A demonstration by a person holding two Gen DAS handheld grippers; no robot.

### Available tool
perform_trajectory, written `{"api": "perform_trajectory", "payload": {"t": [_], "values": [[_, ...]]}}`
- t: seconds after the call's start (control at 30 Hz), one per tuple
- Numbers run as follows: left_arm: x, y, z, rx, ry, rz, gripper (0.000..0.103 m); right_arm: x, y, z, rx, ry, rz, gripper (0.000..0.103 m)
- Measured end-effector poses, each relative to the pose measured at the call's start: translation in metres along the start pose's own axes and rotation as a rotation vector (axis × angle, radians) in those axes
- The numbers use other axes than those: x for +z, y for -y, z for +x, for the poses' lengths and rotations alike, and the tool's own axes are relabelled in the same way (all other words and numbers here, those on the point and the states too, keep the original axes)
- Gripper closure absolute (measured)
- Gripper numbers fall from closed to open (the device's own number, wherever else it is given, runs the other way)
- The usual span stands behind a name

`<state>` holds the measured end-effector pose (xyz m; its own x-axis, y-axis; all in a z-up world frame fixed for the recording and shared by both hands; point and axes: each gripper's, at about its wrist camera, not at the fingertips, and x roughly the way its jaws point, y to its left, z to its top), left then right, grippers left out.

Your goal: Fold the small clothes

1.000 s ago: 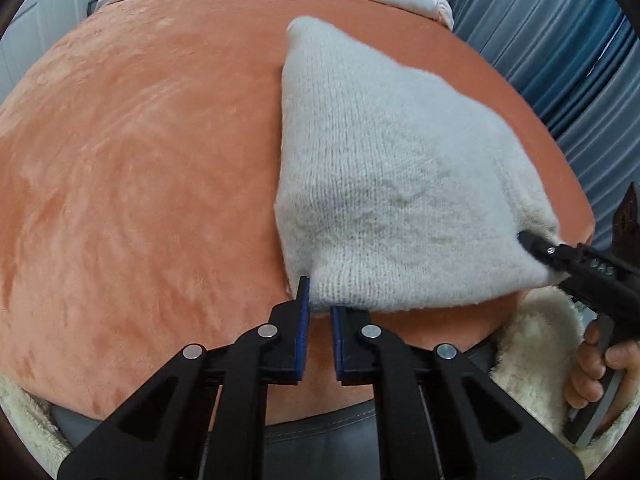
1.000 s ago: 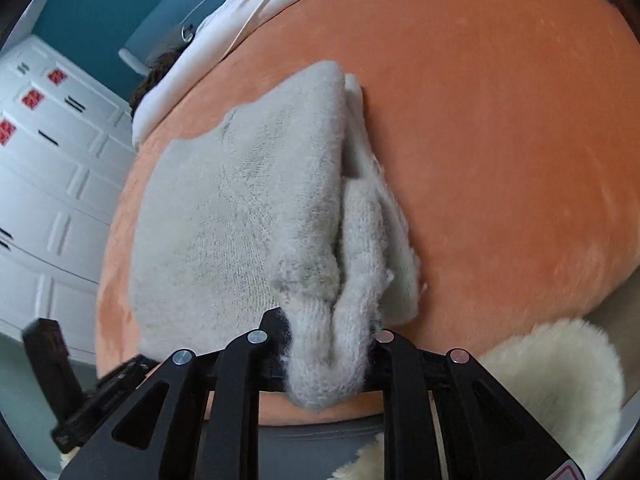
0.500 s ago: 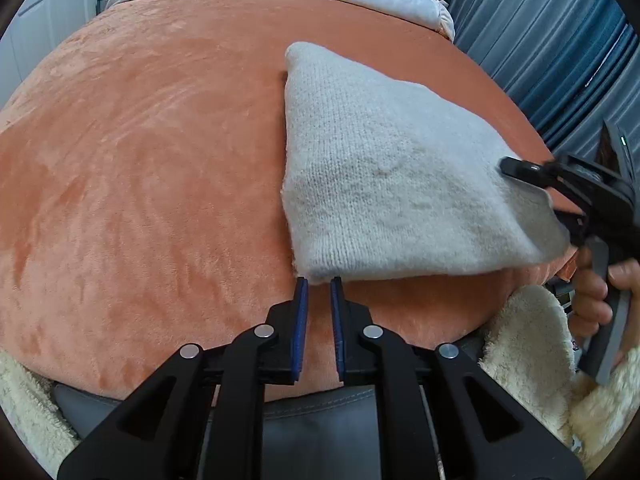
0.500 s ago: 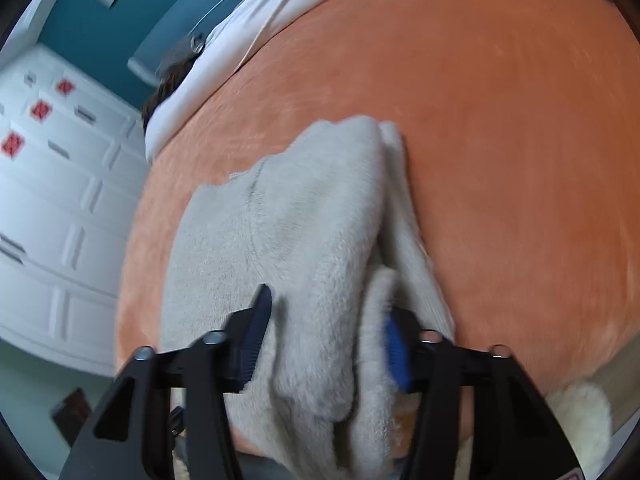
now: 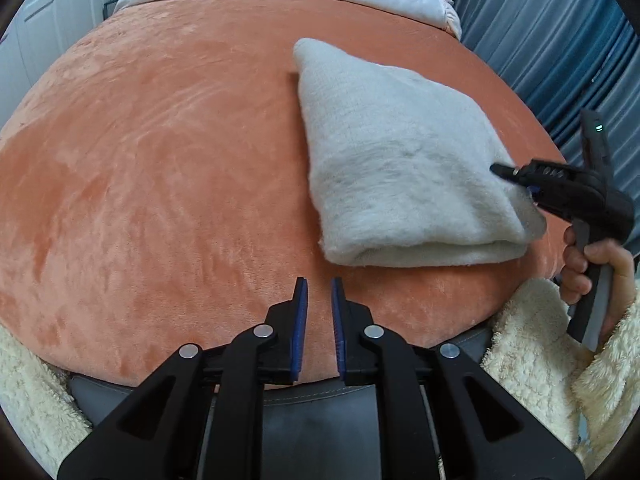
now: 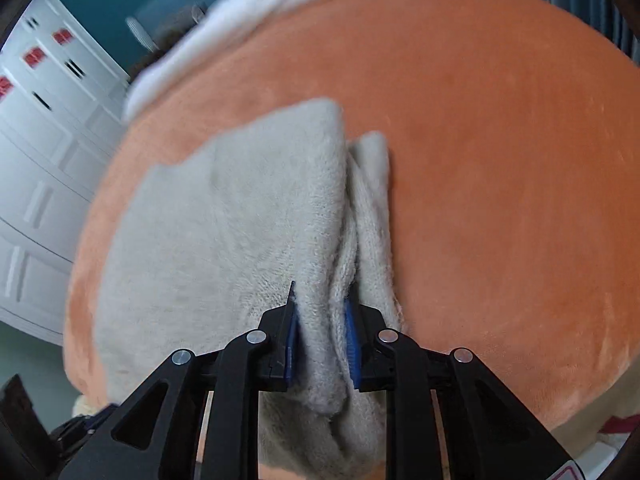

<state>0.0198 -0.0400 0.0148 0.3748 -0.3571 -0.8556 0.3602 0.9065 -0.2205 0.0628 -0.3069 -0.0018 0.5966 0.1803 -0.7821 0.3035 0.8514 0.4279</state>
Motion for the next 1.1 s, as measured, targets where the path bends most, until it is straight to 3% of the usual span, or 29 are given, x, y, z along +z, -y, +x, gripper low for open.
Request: {"api": "perform_trajectory", "payload": {"t": [0.07,0.17,0.2,0.23,0.33,0.43,0.47,0.5,0.53,0.6,0.67,0.73,0.8,0.83,0.9,0.97,1.03,1.1], "values": [[-0.001,0.002,-0.002,0.014,0.008,0.010,0.070,0.001,-0.010,-0.027,0.000,0.056,-0.008,0.078],[0.000,0.005,0.000,0.008,0.015,0.013,0.067,-0.010,-0.025,-0.065,-0.069,0.158,-0.091,0.074],[0.002,0.007,0.003,0.007,0.012,0.021,0.067,-0.015,-0.028,-0.073,-0.073,0.169,-0.106,0.066],[0.004,0.010,0.005,0.003,0.010,0.031,0.067,-0.019,-0.029,-0.075,-0.054,0.159,-0.105,0.060],[0.010,0.021,0.023,0.011,-0.019,0.085,0.064,-0.033,-0.025,-0.065,-0.037,0.106,-0.094,0.058],[0.013,0.026,0.033,0.022,-0.022,0.099,0.069,-0.043,-0.013,-0.032,-0.079,0.038,-0.040,0.059],[0.015,0.026,0.034,0.022,-0.017,0.100,0.082,-0.050,-0.005,-0.030,-0.071,0.025,-0.025,0.065],[0.018,0.024,0.034,0.031,-0.022,0.100,0.091,-0.052,-0.004,-0.028,-0.050,0.012,-0.016,0.091],[0.021,0.019,0.034,0.024,-0.028,0.089,0.095,-0.051,-0.005,-0.030,-0.021,0.004,-0.008,0.091],[0.024,0.007,0.027,0.007,-0.022,0.051,0.096,-0.050,-0.009,-0.052,0.064,0.067,0.029,0.093],[0.025,-0.002,0.027,0.015,-0.032,0.039,0.096,-0.051,-0.012,-0.074,0.093,0.121,0.037,0.093],[0.022,-0.007,0.032,0.016,-0.048,0.028,0.096,-0.055,-0.007,-0.072,0.037,0.108,0.016,0.093],[0.019,-0.006,0.040,0.028,-0.068,0.028,0.098,-0.063,0.009,-0.033,-0.086,-0.009,0.009,0.093],[0.017,-0.006,0.045,0.039,-0.083,0.026,0.101,-0.070,0.020,-0.014,-0.093,-0.073,0.033,0.094],[0.013,-0.008,0.049,0.075,-0.103,0.028,0.102,-0.071,0.023,-0.020,-0.067,-0.053,0.078,0.093],[0.011,-0.011,0.040,0.062,-0.097,0.021,0.101,-0.064,0.013,-0.034,-0.063,-0.024,0.057,0.090],[0.010,-0.011,0.023,0.024,-0.056,0.020,0.101,-0.056,0.002,-0.047,-0.082,-0.001,0.021,0.079],[0.013,-0.007,0.001,-0.002,0.001,0.037,0.100,-0.048,-0.012,-0.065,-0.109,0.060,-0.022,0.079]]}}
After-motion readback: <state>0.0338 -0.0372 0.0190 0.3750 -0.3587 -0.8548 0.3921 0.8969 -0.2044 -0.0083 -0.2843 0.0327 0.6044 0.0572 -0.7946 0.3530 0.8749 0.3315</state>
